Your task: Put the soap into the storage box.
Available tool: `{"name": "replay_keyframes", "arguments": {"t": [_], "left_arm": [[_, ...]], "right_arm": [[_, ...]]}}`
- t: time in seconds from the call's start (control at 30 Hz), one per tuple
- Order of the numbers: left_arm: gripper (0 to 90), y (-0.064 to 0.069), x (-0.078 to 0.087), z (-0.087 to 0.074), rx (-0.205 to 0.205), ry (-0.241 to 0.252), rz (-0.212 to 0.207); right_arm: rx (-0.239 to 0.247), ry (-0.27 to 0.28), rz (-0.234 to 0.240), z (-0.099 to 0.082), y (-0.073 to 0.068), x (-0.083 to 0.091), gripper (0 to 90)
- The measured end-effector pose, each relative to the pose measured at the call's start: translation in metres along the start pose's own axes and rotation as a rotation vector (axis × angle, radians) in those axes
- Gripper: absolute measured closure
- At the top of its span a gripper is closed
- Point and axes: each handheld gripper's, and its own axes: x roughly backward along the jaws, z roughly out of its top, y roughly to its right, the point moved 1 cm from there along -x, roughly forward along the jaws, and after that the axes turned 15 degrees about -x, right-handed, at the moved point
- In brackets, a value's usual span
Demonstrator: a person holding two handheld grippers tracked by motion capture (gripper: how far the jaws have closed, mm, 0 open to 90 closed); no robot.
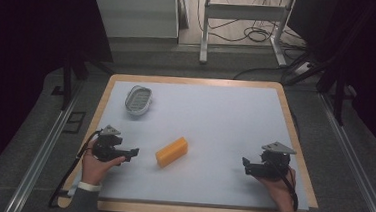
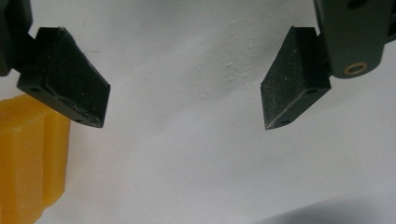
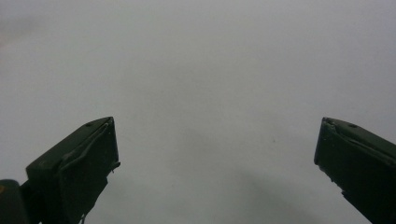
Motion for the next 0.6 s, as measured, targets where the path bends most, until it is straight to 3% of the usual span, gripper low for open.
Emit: {"name": "replay_keyframes", "arguments": {"t": [0.2,0.6], "left_arm": [[16.3,-0.001,0.001,-0.002,0.002,-0.005,0.011],[16.9,0.0,0.008,-0.001,0.007,0.013,0.031]], "right_arm": [[0.019,0.023,0.005,0.001,0.0,-0.001,0.8],[0.007,0.029,0.003,-0.005,0.01,0.002,3.1]]}}
